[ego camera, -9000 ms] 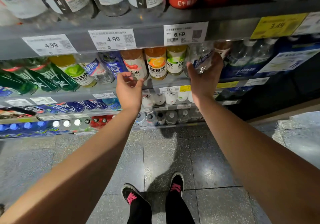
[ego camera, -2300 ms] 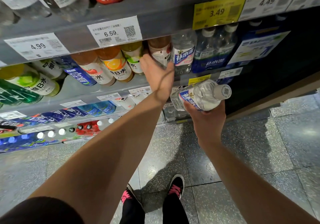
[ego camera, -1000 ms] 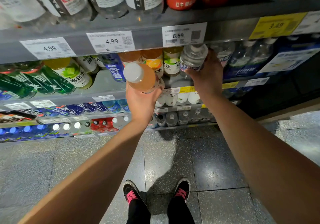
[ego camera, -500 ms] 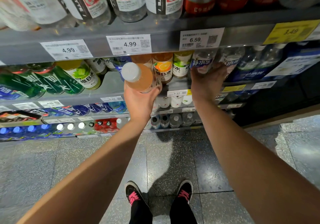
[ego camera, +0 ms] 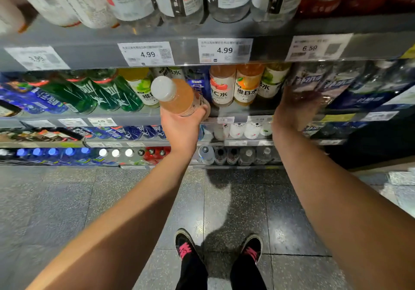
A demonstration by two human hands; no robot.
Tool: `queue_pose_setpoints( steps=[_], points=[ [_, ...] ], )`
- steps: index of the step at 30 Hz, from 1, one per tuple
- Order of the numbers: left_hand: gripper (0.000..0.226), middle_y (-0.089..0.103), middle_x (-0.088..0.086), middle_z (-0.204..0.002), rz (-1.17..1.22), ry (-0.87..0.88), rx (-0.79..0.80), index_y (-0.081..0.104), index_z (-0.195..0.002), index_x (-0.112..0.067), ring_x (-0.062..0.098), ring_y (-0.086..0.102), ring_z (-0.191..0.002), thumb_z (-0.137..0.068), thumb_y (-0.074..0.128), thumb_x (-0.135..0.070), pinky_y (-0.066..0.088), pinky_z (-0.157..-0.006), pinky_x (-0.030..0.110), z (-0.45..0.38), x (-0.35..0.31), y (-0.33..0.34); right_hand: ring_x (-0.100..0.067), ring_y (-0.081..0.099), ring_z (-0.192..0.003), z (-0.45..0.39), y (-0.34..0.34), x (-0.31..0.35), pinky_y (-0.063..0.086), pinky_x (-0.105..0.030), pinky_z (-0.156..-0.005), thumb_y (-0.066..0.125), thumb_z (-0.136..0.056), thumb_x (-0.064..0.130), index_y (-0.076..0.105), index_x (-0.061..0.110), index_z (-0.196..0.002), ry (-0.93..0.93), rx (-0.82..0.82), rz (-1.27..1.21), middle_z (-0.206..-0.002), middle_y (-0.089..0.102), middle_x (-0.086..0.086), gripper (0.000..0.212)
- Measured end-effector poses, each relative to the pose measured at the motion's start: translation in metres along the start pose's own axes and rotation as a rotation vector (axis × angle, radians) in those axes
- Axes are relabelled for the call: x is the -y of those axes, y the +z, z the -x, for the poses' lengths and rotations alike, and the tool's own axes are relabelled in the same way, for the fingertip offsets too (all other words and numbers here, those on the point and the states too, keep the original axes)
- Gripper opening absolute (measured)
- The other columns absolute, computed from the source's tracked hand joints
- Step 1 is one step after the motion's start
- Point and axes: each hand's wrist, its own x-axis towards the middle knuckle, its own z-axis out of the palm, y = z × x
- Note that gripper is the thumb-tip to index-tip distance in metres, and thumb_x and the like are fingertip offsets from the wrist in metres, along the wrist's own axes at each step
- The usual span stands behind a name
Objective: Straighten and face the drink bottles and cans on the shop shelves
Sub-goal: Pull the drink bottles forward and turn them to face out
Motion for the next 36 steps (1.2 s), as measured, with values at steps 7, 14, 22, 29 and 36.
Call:
queue_pose_setpoints(
  steps=[7,14,22,29,36],
  points=[
    [0.058,0.069,0.003,-0.105,-0.036,-0.114,-0.113,0.06,-0.112,-0.011,0.017,0.063,-0.094,-0.061,0.087,-0.02,0.049,-0.089,0.028,-0.025,-0.001,-0.021,-0.025,0.061,-0.086,0.097,0.01,0.009,0.045,-0.017,-0.072,0.07,-0.09,0.011,0.058,-0.002,-0.103,-0.174,0.23,-0.205,-0.1,0.066,-0.02,0.021],
    [0.061,0.068,0.001,-0.108,-0.142,-0.067,-0.075,0.061,-0.113,-0.011,0.017,0.062,-0.097,-0.06,0.088,-0.024,0.051,-0.09,0.031,-0.055,0.003,-0.024,-0.011,0.053,-0.073,0.132,0.033,0.014,0.034,-0.004,-0.06,0.068,-0.092,0.016,0.053,0.013,-0.092,-0.231,0.479,-0.079,-0.087,0.058,-0.001,0.015],
    [0.067,0.067,0.003,-0.12,-0.263,-0.008,0.0,0.055,-0.123,-0.016,0.025,0.062,-0.11,-0.064,0.085,-0.027,0.049,-0.096,0.036,-0.082,0.008,-0.021,0.002,0.055,-0.073,0.153,0.056,0.011,0.04,-0.005,-0.057,0.067,-0.094,0.022,0.056,0.016,-0.093,-0.189,0.578,-0.027,-0.085,0.062,0.005,0.013],
    [0.05,0.066,-0.004,-0.102,-0.311,0.031,0.083,0.055,-0.11,-0.023,0.021,0.06,-0.086,-0.068,0.077,-0.042,0.043,-0.074,0.029,-0.096,0.021,-0.011,-0.014,0.064,-0.081,0.156,0.059,0.01,0.048,-0.023,-0.07,0.068,-0.094,0.022,0.055,0.024,-0.085,-0.121,0.514,-0.003,-0.087,0.066,0.003,0.016],
    [0.05,0.065,0.004,-0.109,-0.342,0.044,0.049,0.053,-0.113,-0.016,0.027,0.063,-0.099,-0.074,0.076,-0.036,0.047,-0.084,0.033,-0.098,0.021,-0.005,-0.011,0.063,-0.08,0.155,0.059,0.014,0.048,-0.012,-0.067,0.068,-0.094,0.021,0.056,0.018,-0.092,-0.096,0.508,-0.021,-0.085,0.064,0.006,0.012]
  ],
)
